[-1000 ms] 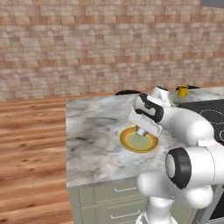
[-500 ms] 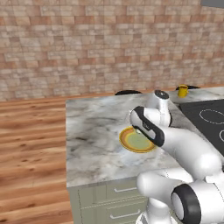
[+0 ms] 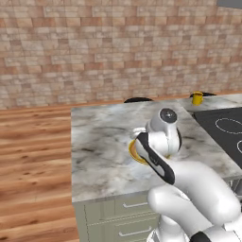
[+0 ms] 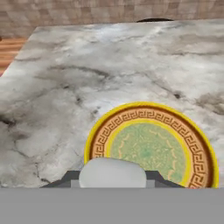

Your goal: Pick up the marshmallow and place it in the cup of hot chocolate on the dining counter.

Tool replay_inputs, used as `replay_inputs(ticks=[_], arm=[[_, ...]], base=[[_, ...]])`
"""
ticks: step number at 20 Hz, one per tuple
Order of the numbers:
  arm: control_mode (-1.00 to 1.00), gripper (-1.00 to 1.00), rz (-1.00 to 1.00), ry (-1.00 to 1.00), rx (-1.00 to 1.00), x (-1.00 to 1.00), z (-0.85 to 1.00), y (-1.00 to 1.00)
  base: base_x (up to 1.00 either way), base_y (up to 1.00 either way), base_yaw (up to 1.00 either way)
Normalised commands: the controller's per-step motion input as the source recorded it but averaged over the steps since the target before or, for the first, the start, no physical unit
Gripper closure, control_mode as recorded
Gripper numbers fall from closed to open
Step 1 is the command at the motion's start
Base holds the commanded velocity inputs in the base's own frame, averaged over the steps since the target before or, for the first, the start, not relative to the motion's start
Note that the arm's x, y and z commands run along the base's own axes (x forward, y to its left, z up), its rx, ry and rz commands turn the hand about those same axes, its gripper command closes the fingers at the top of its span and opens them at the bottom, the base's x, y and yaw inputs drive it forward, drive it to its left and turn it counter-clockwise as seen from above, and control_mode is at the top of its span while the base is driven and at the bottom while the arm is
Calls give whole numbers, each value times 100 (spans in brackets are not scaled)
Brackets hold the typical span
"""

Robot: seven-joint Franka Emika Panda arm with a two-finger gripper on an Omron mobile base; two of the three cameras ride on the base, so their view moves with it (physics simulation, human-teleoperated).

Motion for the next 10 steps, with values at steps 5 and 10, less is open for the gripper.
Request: replay_inputs(ticks=[5,10], arm=[[-100,100,3,-16,-12,-38,35,3],[-100,100,0,-16,-1,-60,35,1]], base=[[0,0,0],[0,0,0]])
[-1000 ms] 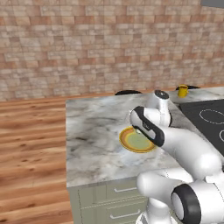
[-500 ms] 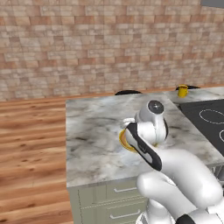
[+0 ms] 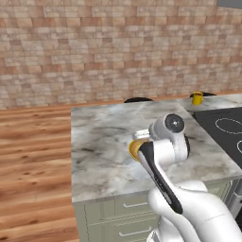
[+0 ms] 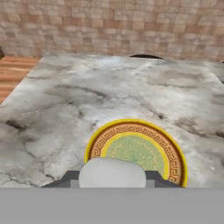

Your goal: Pick up the marshmallow and place it in the cup of hot chocolate on the dining counter.

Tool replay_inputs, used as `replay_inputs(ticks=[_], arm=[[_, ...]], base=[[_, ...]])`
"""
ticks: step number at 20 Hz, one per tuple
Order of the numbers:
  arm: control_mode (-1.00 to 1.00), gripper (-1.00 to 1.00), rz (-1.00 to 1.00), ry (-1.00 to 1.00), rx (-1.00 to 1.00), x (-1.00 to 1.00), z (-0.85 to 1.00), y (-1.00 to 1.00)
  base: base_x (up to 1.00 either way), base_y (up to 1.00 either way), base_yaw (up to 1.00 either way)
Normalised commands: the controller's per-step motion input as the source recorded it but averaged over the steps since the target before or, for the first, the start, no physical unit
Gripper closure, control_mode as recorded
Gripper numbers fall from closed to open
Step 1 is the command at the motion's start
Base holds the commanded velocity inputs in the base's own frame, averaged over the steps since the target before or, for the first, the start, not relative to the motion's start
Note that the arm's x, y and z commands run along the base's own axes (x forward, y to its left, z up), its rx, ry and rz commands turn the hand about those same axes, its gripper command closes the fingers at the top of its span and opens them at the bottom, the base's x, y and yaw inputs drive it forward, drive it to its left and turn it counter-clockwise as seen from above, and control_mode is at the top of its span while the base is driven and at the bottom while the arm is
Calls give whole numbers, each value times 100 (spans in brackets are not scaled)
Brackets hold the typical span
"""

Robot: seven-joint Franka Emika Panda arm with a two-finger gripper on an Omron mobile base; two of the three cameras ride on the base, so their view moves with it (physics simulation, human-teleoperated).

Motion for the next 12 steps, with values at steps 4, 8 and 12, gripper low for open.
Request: replay_inputs(ticks=[4,8,12], arm=[[-100,100,0,-16,0,-71,57,0],[-100,100,0,-13,0,-61,66,0],[-100,100,0,-11,0,-60,81,0]], base=[[0,0,0],[0,0,0],[0,0,0]])
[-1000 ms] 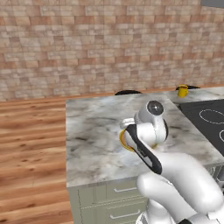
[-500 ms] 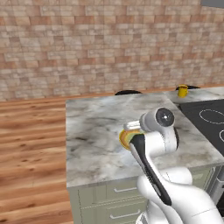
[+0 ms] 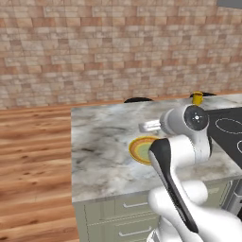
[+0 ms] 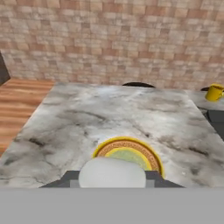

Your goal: Pick up the marshmallow and place it in the cup of hot chocolate on the dining counter.

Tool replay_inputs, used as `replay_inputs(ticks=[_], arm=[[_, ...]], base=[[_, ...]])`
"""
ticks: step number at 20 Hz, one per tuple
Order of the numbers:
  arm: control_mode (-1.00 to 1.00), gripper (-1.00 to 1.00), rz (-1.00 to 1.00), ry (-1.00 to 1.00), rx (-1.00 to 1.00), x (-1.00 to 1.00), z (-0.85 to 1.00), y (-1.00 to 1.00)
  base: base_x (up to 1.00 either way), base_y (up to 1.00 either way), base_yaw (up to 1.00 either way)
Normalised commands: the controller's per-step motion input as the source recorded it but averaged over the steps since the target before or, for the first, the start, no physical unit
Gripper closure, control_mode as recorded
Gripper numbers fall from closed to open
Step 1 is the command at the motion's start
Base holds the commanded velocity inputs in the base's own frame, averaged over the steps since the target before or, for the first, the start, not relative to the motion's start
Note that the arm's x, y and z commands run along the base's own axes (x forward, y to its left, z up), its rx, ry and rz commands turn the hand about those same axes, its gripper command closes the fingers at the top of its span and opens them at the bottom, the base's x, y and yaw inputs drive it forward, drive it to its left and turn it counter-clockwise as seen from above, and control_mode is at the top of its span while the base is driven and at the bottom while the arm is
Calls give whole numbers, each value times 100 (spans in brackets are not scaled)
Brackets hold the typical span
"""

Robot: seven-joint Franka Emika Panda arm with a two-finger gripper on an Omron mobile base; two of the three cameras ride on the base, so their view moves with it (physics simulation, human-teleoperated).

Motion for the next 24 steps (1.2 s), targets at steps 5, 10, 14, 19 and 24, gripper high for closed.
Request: replay_inputs(ticks=[5,10,14,19,24], arm=[[-100,100,0,-12,0,-61,47,-1],[100,100,0,-11,0,-35,14,0],[100,100,0,0,0,0,0,0],[100,100,0,0,0,0,0,0],[100,100,0,0,0,0,0,0]], base=[[0,0,0],[-16,0,0],[-21,0,6],[-64,74,20],[-97,100,6]])
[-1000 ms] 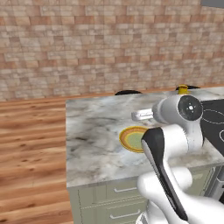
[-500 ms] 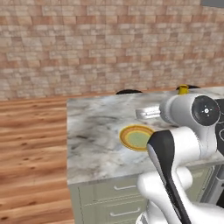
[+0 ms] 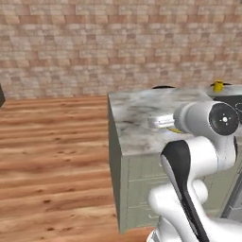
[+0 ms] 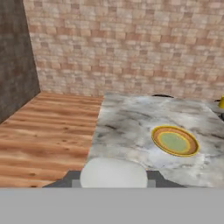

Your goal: Pick up the marshmallow and place it in the cup of hot chocolate on the dining counter.

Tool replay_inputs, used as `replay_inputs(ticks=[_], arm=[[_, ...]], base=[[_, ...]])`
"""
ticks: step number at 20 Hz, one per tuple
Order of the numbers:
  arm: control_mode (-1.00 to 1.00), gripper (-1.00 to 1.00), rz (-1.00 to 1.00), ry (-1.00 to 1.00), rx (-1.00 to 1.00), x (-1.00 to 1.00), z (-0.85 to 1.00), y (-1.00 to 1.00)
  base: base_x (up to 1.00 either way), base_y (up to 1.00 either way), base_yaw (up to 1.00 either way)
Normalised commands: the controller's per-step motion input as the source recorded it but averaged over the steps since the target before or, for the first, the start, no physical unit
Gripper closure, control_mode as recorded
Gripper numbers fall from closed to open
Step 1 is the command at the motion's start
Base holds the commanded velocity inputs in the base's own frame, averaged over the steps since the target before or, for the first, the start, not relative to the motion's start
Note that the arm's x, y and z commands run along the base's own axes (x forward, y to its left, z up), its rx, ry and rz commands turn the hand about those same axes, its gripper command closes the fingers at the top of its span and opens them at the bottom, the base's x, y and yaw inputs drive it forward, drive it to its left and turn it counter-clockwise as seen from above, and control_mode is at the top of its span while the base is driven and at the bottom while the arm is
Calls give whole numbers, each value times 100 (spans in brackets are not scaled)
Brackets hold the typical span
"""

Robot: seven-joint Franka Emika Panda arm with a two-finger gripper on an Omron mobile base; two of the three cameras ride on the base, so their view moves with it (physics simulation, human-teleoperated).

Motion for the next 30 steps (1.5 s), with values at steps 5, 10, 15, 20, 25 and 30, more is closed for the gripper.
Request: replay_inputs(ticks=[5,10,15,20,25,30], arm=[[100,100,0,0,0,0,0,0],[100,100,0,0,0,0,0,0],[100,100,0,0,0,0,0,0],[100,100,0,0,0,0,0,0],[100,100,0,0,0,0,0,0],[100,100,0,0,0,0,0,0]], base=[[-85,100,1],[19,100,-13],[72,100,-27],[98,99,-55],[100,96,-62],[100,93,-63]])
